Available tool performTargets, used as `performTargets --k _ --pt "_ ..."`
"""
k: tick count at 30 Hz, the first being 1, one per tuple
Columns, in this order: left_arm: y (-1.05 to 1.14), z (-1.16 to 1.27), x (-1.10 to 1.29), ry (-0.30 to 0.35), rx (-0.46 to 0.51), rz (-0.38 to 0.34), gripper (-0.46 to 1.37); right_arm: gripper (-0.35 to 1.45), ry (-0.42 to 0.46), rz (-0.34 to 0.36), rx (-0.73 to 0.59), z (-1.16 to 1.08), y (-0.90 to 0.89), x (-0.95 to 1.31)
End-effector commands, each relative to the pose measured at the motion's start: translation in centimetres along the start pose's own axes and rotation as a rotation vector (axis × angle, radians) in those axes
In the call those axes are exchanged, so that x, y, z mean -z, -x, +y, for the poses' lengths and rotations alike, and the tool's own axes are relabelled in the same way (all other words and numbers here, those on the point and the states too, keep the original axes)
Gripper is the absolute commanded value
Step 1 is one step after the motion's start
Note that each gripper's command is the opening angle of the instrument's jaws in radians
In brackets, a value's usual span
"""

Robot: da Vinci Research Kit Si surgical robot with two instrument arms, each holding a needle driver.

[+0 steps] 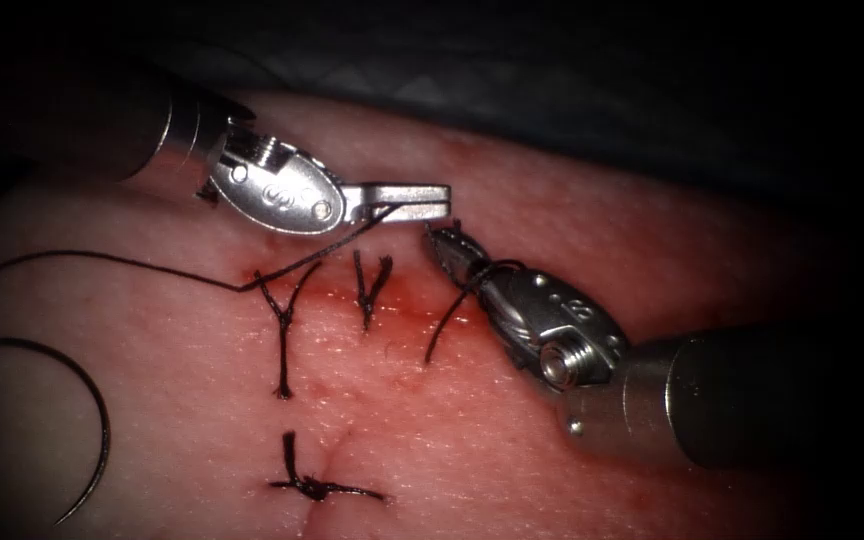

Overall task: Wound Closure
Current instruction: Pull downward with the right grasper and upward using the left end-effector

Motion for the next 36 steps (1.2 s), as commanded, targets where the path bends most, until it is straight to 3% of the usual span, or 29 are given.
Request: performTargets --k 1,16,27,31,36 --pt "0.00 -0.03 -0.01 0.007 0.003 -0.001 -0.35 -0.35 0.001 0.003 0.001 -0.01 0.01 0.01" --pt "0.00 -0.86 -0.33 -0.036 -0.004 -0.026 -0.35 -0.35 -0.019 -0.016 0.017 -0.26 0.30 0.28" --pt "0.16 -1.52 -0.70 -0.043 -0.015 -0.054 -0.35 -0.35 -0.031 -0.056 0.051 -0.49 0.50 0.49" --pt "0.23 -1.60 -0.84 -0.045 -0.022 -0.069 -0.35 -0.35 -0.031 -0.058 0.064 -0.47 0.61 0.51" --pt "0.26 -1.60 -0.96 -0.042 -0.025 -0.063 -0.35 -0.35 -0.032 -0.061 0.064 -0.46 0.61 0.53"
